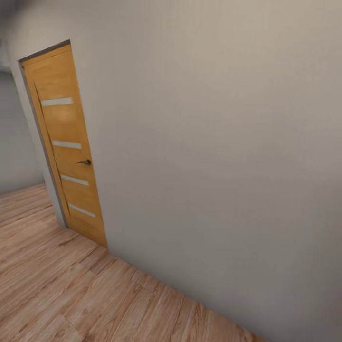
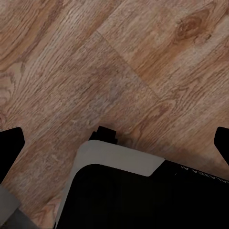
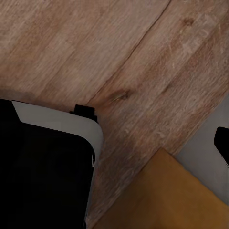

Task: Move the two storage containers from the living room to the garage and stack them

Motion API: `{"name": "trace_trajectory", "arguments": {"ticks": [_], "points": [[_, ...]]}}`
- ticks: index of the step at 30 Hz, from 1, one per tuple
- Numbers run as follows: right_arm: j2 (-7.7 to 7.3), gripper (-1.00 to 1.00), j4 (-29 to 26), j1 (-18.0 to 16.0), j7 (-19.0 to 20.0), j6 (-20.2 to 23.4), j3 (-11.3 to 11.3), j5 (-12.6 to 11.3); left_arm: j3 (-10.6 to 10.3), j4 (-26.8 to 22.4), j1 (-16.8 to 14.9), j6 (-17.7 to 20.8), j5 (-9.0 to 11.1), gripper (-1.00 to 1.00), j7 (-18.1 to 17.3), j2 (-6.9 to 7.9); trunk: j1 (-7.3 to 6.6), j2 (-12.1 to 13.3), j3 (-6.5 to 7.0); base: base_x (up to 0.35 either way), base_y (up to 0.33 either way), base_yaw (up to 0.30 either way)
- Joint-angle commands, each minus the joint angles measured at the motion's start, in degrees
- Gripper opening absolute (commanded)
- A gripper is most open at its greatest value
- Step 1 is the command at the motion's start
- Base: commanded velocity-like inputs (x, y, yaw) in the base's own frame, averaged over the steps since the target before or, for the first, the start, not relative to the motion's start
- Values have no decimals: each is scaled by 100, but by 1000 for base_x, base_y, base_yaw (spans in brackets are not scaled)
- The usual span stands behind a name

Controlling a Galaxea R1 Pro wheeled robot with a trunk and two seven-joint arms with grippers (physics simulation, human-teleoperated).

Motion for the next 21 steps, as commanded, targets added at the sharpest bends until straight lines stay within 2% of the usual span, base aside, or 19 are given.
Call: {"name": "trace_trajectory", "arguments": {"ticks": [1,5,21], "points": [[1,100,17,-6,-13,-33,38,-14,-48,4,-5,-16,48,100,18,-3,0,-5,-7,0,0,269],[1,100,17,-6,-13,-33,38,-15,-48,9,-5,-16,48,100,18,-3,0,-5,-7,100,0,269],[1,100,17,-5,-13,-33,38,-12,-48,13,-5,-16,65,100,18,-3,0,-5,-7,228,0,269]]}}
